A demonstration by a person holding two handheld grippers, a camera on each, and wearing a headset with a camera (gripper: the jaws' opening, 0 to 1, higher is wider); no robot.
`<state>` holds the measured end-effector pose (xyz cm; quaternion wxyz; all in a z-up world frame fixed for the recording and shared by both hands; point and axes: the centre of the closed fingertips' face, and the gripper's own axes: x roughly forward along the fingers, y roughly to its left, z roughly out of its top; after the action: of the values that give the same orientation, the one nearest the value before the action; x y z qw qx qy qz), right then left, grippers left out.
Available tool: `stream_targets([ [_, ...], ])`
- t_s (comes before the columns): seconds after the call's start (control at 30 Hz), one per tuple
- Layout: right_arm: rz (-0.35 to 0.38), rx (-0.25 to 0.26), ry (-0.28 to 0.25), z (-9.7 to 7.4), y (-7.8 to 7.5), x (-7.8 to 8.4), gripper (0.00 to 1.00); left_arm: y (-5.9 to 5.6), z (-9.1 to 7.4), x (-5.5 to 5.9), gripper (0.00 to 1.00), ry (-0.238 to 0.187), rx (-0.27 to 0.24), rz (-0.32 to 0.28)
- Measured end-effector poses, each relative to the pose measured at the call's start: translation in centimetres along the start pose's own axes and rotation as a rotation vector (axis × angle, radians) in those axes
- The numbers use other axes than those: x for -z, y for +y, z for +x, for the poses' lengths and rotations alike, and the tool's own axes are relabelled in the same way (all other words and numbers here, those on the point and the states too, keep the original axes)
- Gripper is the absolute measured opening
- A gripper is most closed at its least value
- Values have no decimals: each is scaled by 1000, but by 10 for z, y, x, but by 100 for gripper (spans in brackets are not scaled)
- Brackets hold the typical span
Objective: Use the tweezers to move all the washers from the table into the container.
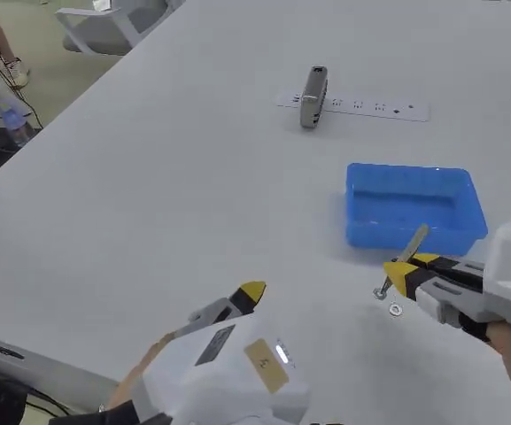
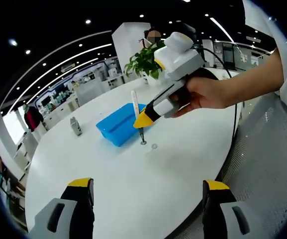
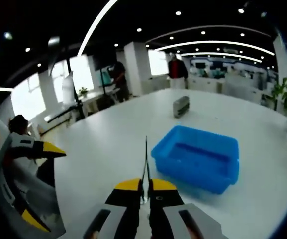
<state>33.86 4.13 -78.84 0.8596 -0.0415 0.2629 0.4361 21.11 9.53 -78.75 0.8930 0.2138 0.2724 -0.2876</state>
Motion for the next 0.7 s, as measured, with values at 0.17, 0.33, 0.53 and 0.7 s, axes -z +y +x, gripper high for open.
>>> stream_targets([
  [0.17, 24, 9, -40, -8, 1, -20, 1, -1, 1, 2, 95, 11, 0, 14],
  [0.33, 3, 26, -79, -15, -4, -41, 1, 0, 1, 1, 95, 10, -7, 21],
  [0.53, -31, 75, -122, -17, -22, -65, 1, -1, 2, 2, 95, 11, -2, 23],
  [0.7, -55, 121, -147, -15, -39, -77, 2, -1, 2, 2, 95, 13, -2, 22],
])
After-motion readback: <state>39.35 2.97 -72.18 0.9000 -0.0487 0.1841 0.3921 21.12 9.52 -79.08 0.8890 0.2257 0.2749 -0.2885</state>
